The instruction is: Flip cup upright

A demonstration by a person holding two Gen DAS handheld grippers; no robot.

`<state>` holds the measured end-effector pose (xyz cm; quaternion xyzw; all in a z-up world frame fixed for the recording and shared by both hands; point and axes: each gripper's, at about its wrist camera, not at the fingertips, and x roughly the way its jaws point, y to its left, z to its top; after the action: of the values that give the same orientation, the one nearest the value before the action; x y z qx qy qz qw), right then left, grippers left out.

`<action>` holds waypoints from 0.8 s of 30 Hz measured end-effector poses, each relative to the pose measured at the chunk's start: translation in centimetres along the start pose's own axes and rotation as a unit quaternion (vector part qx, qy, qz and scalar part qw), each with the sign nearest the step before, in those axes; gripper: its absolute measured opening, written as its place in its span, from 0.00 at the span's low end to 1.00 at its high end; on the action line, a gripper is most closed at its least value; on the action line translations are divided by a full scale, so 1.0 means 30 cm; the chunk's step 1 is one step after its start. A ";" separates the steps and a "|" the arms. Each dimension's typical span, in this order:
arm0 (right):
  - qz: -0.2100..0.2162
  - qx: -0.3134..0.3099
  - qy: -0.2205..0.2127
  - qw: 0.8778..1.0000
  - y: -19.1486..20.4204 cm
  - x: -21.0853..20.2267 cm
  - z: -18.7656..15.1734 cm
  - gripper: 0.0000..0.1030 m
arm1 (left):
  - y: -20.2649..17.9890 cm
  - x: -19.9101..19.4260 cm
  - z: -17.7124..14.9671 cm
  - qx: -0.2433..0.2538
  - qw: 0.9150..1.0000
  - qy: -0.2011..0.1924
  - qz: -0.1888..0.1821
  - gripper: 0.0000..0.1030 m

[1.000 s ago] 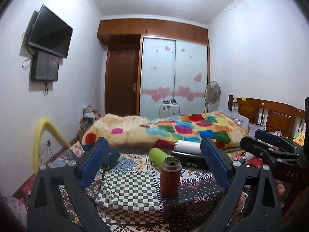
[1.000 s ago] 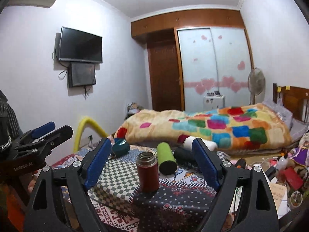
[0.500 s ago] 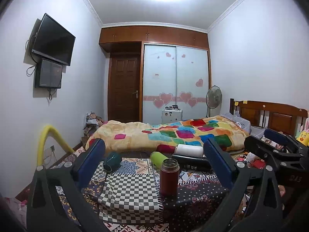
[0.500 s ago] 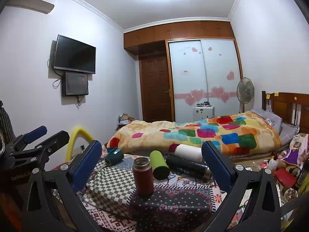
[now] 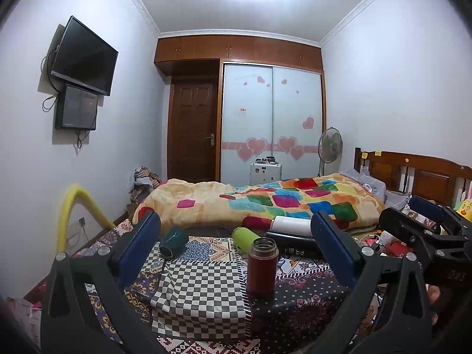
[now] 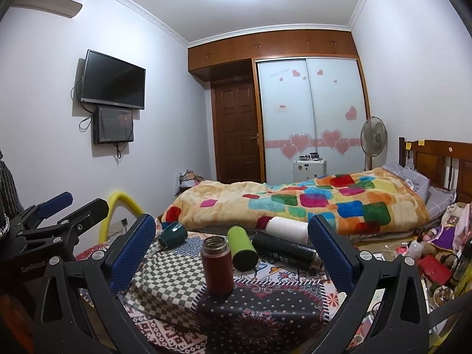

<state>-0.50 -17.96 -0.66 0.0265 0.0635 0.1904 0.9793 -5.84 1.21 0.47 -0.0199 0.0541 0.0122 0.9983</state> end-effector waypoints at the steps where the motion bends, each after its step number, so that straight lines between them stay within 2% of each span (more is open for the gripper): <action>1: 0.000 0.000 0.000 1.000 0.000 0.000 0.000 1.00 | 0.003 0.004 0.001 0.000 1.000 0.001 0.000 1.00; 24: 0.001 0.001 0.003 1.000 -0.005 -0.004 -0.006 1.00 | -0.004 0.034 -0.014 -0.002 1.000 0.013 -0.006 1.00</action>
<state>-0.59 -18.14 -0.83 0.0268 0.0667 0.1915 0.9789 -4.86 1.10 -0.07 -0.0225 0.0665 0.0064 0.9975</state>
